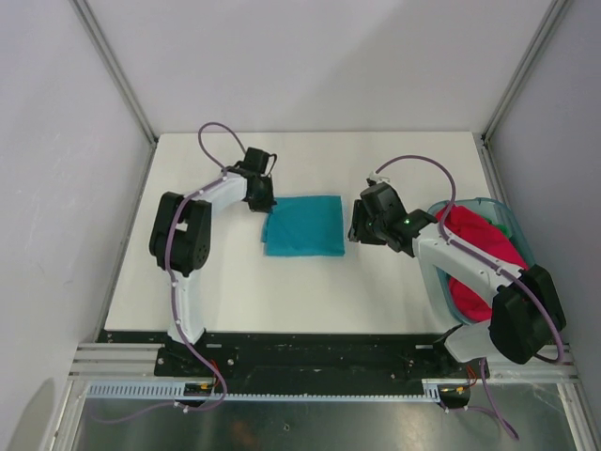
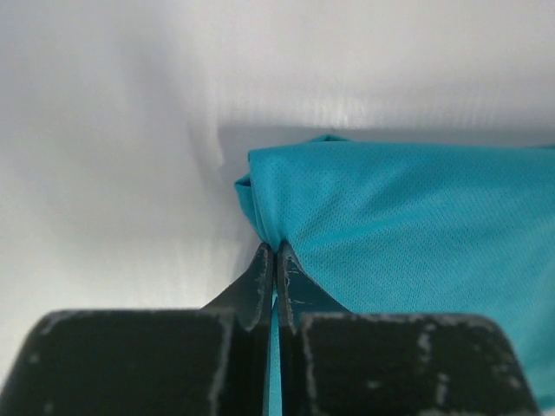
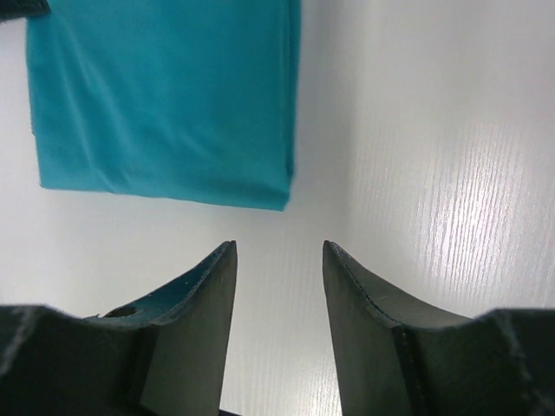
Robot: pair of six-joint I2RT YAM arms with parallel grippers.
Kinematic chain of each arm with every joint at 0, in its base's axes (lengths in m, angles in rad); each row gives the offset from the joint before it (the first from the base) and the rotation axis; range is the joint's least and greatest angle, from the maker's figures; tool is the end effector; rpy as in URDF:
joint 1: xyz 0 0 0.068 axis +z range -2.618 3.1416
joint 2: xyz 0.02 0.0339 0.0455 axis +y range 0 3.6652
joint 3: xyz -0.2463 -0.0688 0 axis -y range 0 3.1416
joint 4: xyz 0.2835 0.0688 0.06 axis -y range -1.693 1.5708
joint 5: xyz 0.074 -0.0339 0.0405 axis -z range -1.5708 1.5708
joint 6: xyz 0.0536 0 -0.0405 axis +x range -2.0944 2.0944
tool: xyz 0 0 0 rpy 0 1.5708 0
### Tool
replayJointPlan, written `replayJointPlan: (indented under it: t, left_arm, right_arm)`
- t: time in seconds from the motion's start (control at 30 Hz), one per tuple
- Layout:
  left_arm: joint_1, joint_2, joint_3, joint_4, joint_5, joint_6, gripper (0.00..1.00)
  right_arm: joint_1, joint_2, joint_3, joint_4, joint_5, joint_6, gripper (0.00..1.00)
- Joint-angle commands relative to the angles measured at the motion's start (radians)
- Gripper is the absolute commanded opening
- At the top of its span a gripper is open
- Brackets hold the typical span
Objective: Fold and stack the t-shirts
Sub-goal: Put the neatly folded tshirt into the corner of the board with the left arm
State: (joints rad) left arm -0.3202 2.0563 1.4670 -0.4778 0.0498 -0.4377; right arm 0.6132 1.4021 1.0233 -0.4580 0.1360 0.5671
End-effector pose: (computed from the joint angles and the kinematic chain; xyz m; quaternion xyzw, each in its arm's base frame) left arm 0.4410 -0.1491 0.1120 -0.0507 0.9668 -0.1146 0.2225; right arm 0.2899 0.1951 0.2128 0.0029 0.9316 0.1465 0.3327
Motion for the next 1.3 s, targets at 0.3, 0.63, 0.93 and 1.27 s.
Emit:
replayJointPlan:
  t: [0.3, 0.63, 0.93, 1.27]
  left_arm:
    - [0.136, 0.152, 0.369, -0.085, -0.357, 0.263, 0.0]
    - [0.241, 0.36, 0.688, -0.086, -0.488, 0.402, 0.0]
    - [0.33, 0.5, 0.912, -0.085, -0.439, 0.391, 0.0]
    - [0.382, 0.531, 1.016, -0.082, -0.434, 0.438, 0.0]
  right_arm:
    - [-0.016, -0.066, 0.017, -0.037, 0.023, -0.036, 0.49]
    - [-0.009, -0.108, 0.018, -0.023, -0.029, -0.041, 0.48]
    - [-0.006, -0.091, 0.02, 0.014, -0.037, -0.04, 0.48]
    - [-0.006, -0.032, 0.021, 0.044, -0.04, -0.027, 0.48]
